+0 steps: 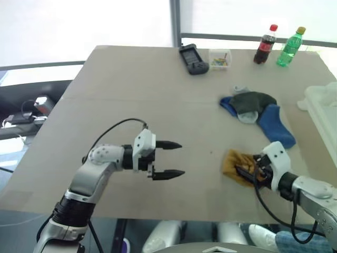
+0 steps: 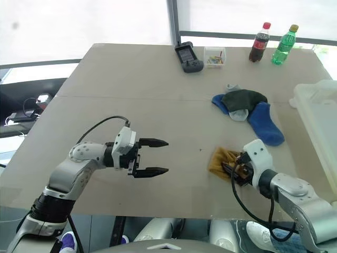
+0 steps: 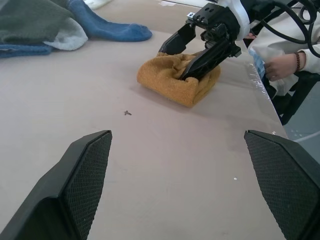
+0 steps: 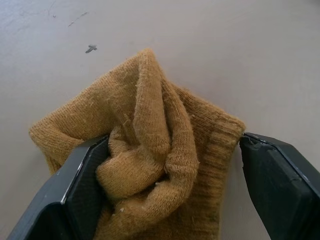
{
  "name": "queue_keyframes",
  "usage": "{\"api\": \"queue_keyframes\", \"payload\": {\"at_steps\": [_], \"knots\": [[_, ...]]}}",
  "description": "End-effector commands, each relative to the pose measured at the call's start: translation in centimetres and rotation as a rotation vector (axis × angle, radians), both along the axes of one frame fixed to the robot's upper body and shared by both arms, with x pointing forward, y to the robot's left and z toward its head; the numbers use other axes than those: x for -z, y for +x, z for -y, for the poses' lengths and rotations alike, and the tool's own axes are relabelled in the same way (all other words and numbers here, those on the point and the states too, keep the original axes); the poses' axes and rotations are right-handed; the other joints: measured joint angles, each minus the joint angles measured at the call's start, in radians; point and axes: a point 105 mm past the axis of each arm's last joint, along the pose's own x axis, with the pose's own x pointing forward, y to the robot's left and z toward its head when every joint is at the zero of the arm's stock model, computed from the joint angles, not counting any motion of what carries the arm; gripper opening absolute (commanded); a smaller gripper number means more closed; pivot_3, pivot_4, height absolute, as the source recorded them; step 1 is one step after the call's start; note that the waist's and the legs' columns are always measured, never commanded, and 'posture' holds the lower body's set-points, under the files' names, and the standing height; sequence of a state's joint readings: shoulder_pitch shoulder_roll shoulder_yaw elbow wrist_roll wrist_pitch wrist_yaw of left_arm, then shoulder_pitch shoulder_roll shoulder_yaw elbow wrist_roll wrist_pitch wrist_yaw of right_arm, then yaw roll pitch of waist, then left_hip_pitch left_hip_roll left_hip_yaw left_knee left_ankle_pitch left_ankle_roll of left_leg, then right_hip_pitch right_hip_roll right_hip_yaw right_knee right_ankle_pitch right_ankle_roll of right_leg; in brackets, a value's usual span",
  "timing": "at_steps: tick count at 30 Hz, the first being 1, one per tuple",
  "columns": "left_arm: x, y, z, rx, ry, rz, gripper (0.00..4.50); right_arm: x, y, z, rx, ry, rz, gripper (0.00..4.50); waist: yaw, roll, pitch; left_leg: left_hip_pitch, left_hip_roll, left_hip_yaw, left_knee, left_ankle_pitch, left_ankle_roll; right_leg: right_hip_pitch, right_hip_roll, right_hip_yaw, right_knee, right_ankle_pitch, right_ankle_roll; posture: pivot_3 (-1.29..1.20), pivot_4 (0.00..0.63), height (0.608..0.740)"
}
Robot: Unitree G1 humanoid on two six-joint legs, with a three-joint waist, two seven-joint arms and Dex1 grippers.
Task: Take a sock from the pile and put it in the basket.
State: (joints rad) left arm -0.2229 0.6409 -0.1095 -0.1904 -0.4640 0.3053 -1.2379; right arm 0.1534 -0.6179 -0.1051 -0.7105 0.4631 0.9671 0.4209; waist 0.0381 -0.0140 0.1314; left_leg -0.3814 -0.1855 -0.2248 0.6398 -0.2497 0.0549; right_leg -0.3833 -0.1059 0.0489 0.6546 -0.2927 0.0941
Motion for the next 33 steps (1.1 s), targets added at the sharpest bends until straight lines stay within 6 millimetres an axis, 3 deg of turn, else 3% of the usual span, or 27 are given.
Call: {"api": "queue_keyframes", "payload": {"at_steps": [1, 3, 5, 10, 12, 15, 23, 29, 33], "knots": [[-1.4, -0.3, 0.0, -0.003, -0.024, 0.071, 4.50, 1.6, -0.6, 0.1, -0.017, -0.049, -0.064, 3.87, 0.000, 0.000, 0.000, 0.000, 0.000, 0.000, 0.000, 0.000, 0.000, 0.000, 0.000, 0.000, 0.000, 0.000, 0.000, 0.00, 0.150, 0.740], [-1.6, -0.2, 0.0, -0.015, -0.038, 0.083, 4.50, 1.5, -0.5, -0.1, -0.020, -0.035, -0.053, 3.36, 0.000, -0.001, -0.001, 0.000, 0.000, 0.000, 0.000, 0.000, 0.000, 0.000, 0.000, 0.000, 0.000, 0.000, 0.000, 0.00, 0.150, 0.740], [-1.8, -0.1, 0.1, -0.022, -0.051, 0.102, 4.50, 1.0, -0.4, -0.2, -0.032, -0.014, -0.031, 2.44, 0.000, -0.001, -0.001, 0.000, 0.000, 0.000, 0.000, 0.000, 0.000, 0.000, 0.000, 0.000, 0.000, 0.000, 0.000, 0.00, 0.150, 0.740], [-2.3, 0.2, 0.4, -0.041, -0.084, 0.136, 4.50, -1.9, -0.1, 0.0, -0.043, 0.116, 0.049, 0.49, 0.000, -0.001, 0.000, 0.000, 0.000, 0.000, 0.000, 0.000, 0.000, 0.001, 0.000, 0.000, 0.000, 0.000, 0.000, 0.00, 0.150, 0.740], [-2.4, 0.4, 0.6, -0.042, -0.091, 0.152, 4.50, -3.0, 0.0, 0.3, -0.043, 0.170, 0.080, 0.04, 0.001, -0.001, 0.000, 0.000, 0.000, 0.000, 0.000, 0.000, 0.000, 0.001, 0.000, 0.000, 0.000, 0.000, 0.000, 0.00, 0.150, 0.740], [-3.6, 1.0, 0.9, -0.058, -0.131, 0.181, 4.50, -5.4, 0.8, 1.7, 0.005, 0.242, 0.150, 0.04, 0.000, -0.001, 0.000, 0.000, 0.000, 0.000, 0.000, 0.000, 0.000, 0.000, 0.000, 0.000, 0.000, 0.000, 0.000, 0.00, 0.150, 0.740], [-8.8, 2.1, 3.3, -0.035, -0.295, 0.253, 4.50, -12.1, 4.8, 11.4, 0.382, 0.238, 0.385, 0.04, 0.000, -0.001, 0.001, -0.001, 0.000, 0.000, 0.002, 0.000, 0.000, 0.001, 0.000, 0.000, 0.001, 0.000, 0.000, 0.00, 0.150, 0.740], [-9.2, 1.9, 5.1, 0.026, -0.322, 0.266, 4.50, -13.6, 6.4, 19.1, 0.725, 0.212, 0.412, 0.04, -0.010, -0.001, 0.001, -0.002, 0.000, 0.002, 0.002, 0.000, 0.000, 0.000, -0.001, 0.000, 0.000, 0.000, 0.000, 0.00, 0.150, 0.740], [-8.9, 1.5, 6.1, 0.051, -0.329, 0.266, 4.50, -13.7, 6.4, 23.2, 0.896, 0.239, 0.412, 0.04, -0.013, -0.001, 0.001, -0.003, 0.000, 0.002, 0.004, 0.000, 0.000, 0.000, -0.001, 0.000, 0.001, 0.000, 0.000, 0.00, 0.150, 0.740]]}}
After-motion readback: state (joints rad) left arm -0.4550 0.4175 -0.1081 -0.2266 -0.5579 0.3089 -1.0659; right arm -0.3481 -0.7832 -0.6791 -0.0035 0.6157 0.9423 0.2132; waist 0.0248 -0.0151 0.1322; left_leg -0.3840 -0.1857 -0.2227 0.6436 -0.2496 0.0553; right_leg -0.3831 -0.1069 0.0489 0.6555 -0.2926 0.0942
